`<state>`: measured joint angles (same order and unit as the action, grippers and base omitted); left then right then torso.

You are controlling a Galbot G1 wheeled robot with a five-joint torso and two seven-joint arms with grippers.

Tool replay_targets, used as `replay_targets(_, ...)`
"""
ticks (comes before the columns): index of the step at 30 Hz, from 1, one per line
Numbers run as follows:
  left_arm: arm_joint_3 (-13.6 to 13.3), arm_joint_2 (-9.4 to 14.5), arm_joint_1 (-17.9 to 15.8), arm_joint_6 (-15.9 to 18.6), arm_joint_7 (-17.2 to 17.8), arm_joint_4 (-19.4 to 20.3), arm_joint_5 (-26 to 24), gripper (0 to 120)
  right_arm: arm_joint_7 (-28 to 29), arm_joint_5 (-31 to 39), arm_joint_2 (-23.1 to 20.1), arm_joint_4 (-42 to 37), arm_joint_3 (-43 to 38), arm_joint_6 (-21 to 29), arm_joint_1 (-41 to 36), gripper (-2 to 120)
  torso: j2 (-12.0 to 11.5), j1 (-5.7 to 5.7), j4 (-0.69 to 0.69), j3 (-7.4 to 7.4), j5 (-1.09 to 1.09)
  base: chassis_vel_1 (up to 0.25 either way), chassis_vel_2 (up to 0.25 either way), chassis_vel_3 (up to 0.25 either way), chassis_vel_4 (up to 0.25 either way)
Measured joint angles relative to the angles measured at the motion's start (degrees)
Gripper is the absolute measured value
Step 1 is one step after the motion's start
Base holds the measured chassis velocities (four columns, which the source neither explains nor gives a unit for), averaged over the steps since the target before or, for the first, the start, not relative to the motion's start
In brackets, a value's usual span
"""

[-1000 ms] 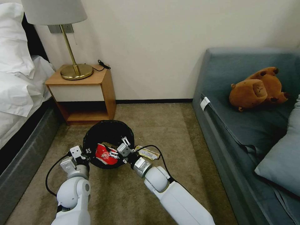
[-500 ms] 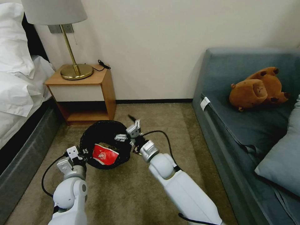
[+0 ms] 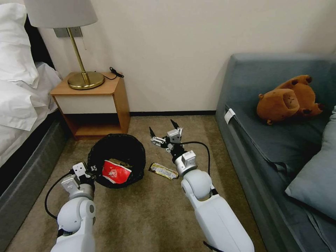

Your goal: Pick up the trash bin, then pick up the garbage on the floor and place it into the trash bin.

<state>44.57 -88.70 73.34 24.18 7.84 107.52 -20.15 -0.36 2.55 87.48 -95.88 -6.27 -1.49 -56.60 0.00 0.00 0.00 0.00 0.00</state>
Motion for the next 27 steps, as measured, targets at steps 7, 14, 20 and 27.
replay_targets(7, 0.6, 0.2, 0.1, -0.2, -0.2, 0.0, -0.6, 1, 1.1, -0.4, 0.9, 2.8, -1.5, -1.0, -1.3, 100, 0.0, 0.00, 0.00, 0.00, 0.00, 0.000, 0.000, 0.000, 0.000)
replay_targets(14, 0.8, 0.3, 0.0, -0.2, -0.2, 0.1, -0.9, 1, 1.3, -0.4, 0.0, 7.1, -2.1, -1.1, -0.6, 100, 0.0, 0.00, 0.00, 0.00, 0.00, 0.000, 0.000, 0.000, 0.000)
replay_targets(20, 0.8, 0.4, 0.1, -0.2, -0.1, 0.2, -0.9, 1, 1.0, 0.4, -2.4, 12.7, -1.0, -1.0, 1.3, 100, 0.0, 0.00, 0.00, 0.00, 0.00, 0.000, 0.000, 0.000, 0.000)
replay_targets(27, 1.4, 0.6, 0.2, -0.1, -0.1, 1.0, -1.3, 1, -1.2, -0.5, -4.5, 25.8, 1.6, -2.1, 7.5, 100, 0.0, 0.00, 0.00, 0.00, 0.00, 0.000, 0.000, 0.000, 0.000)
